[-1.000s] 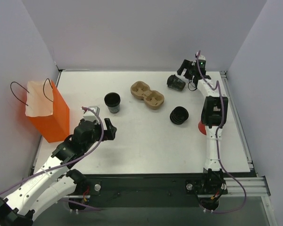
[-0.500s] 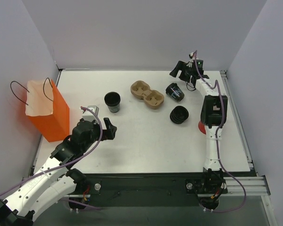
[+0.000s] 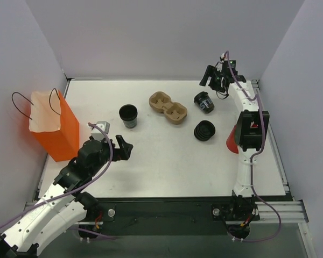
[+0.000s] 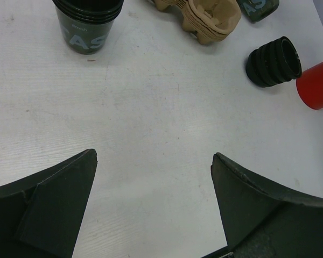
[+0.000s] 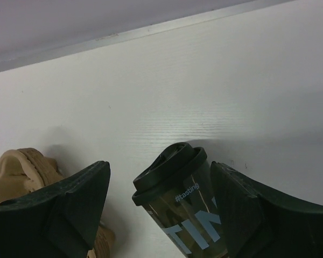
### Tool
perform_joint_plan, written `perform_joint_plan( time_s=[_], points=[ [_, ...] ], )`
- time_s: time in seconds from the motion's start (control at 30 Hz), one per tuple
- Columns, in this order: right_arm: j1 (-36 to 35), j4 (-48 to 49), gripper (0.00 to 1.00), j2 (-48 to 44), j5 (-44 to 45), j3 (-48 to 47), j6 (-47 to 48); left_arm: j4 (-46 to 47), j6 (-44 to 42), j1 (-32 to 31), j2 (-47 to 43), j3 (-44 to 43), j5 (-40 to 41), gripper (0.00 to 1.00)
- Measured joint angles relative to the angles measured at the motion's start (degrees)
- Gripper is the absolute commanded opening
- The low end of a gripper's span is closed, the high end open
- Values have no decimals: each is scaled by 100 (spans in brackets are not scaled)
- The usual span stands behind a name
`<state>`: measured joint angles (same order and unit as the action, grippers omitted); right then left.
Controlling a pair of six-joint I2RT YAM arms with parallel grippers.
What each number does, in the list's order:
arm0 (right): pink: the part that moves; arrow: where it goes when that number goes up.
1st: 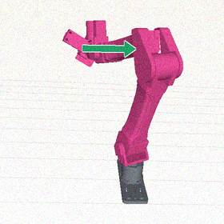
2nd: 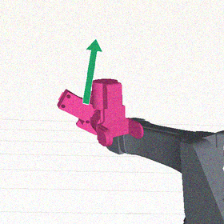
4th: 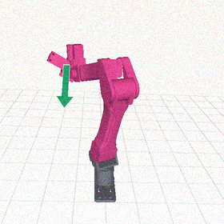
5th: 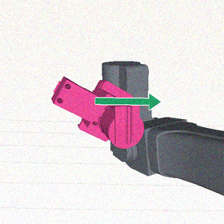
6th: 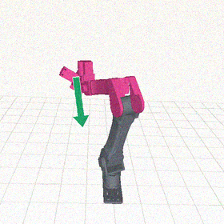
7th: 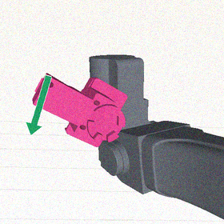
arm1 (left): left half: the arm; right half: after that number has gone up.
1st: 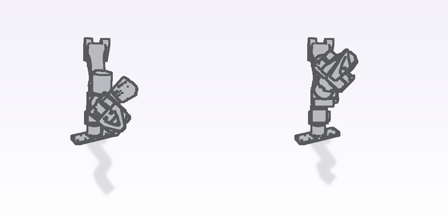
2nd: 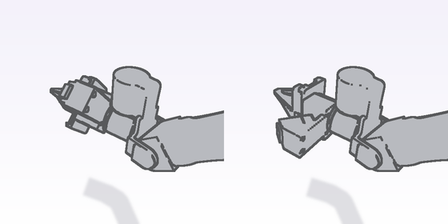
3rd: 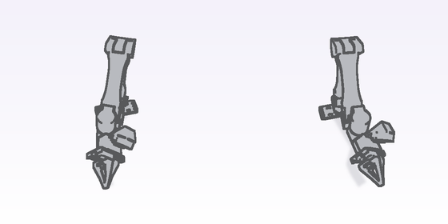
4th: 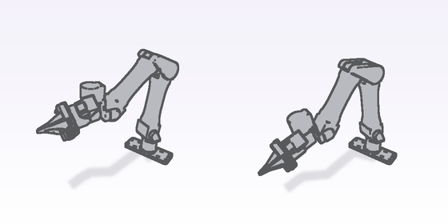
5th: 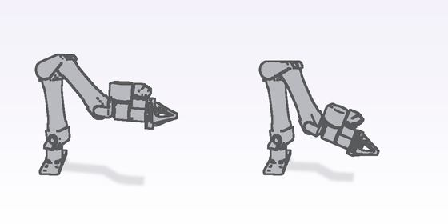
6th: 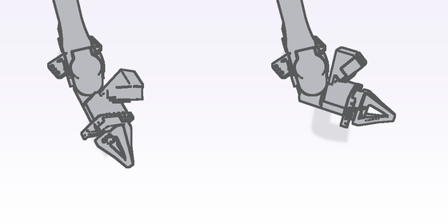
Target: Pack the takeout coffee
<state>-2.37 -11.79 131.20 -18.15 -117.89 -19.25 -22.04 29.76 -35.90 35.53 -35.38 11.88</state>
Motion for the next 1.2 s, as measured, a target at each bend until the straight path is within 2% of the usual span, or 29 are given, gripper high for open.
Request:
perform_joint_plan(
  time_s=[0.3, 0.63, 0.8, 0.93, 1.03, 1.2],
  points=[
    [-203, -299, 82, 0, -17, 365, 1034, -109, -2, 0, -175, 31, -13, 97],
    [-175, -365, 83, -146, -326, 881, 2225, -133, -2, 0, -205, 31, -15, 97],
    [-170, -363, 95, -249, -546, 1075, 2586, -131, -4, 0, -190, 31, -31, 97],
    [-166, -398, 98, -308, -750, 1270, 2868, -131, -4, 2, -192, 31, -42, 97],
    [-168, -435, 97, -328, -859, 1303, 3095, -129, -7, 0, -192, 31, -59, 97],
    [-168, -494, 87, -328, -968, 1311, 3379, -127, -7, 0, -186, 33, -83, 96]
  ],
)
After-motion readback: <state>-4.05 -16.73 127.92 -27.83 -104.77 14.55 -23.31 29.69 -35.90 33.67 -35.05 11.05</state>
